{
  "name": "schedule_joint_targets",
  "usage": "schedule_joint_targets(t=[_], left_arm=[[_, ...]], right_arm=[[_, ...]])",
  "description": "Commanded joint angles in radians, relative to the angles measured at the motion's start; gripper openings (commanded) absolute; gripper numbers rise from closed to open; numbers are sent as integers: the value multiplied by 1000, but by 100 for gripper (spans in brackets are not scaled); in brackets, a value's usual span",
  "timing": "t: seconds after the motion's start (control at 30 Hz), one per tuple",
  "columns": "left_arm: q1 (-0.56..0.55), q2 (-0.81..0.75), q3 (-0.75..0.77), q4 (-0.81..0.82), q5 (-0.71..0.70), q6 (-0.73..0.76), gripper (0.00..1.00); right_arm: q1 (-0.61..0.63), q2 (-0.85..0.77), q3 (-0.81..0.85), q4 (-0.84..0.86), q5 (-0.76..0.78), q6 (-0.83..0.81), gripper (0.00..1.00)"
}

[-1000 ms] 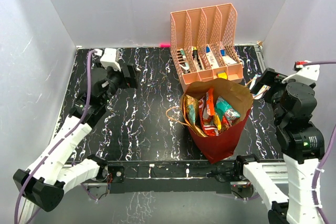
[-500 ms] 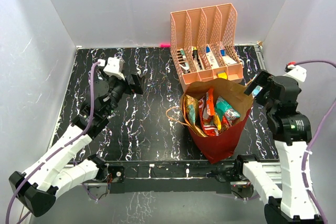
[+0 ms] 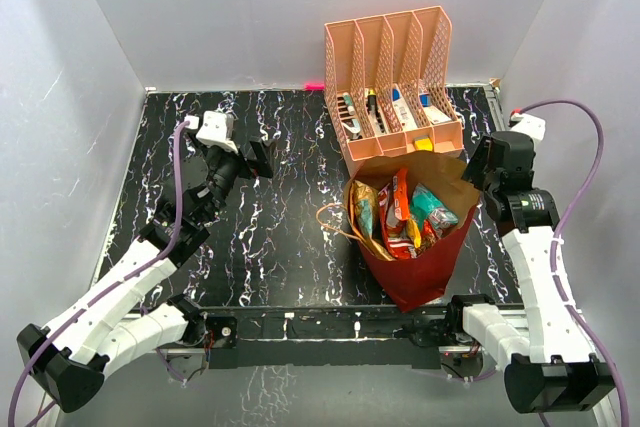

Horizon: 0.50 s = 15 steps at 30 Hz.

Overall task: Take the snacks out of the paper bag
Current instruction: Adjust the paper bag at the center of the board.

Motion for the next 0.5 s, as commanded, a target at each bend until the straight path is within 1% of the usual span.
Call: schedule_joint_targets(t=[0.0, 0.3, 0.47], left_arm=[[-10, -12, -6, 48, -32, 15, 98], [-14, -2, -6, 45, -29, 8, 98], [-14, 5, -4, 46, -23, 5, 98]], right_arm=[[-6, -1, 13, 145, 7, -44, 49], [-6, -55, 35, 160, -65, -104, 49], [-6, -42, 32, 185, -70, -139, 38]])
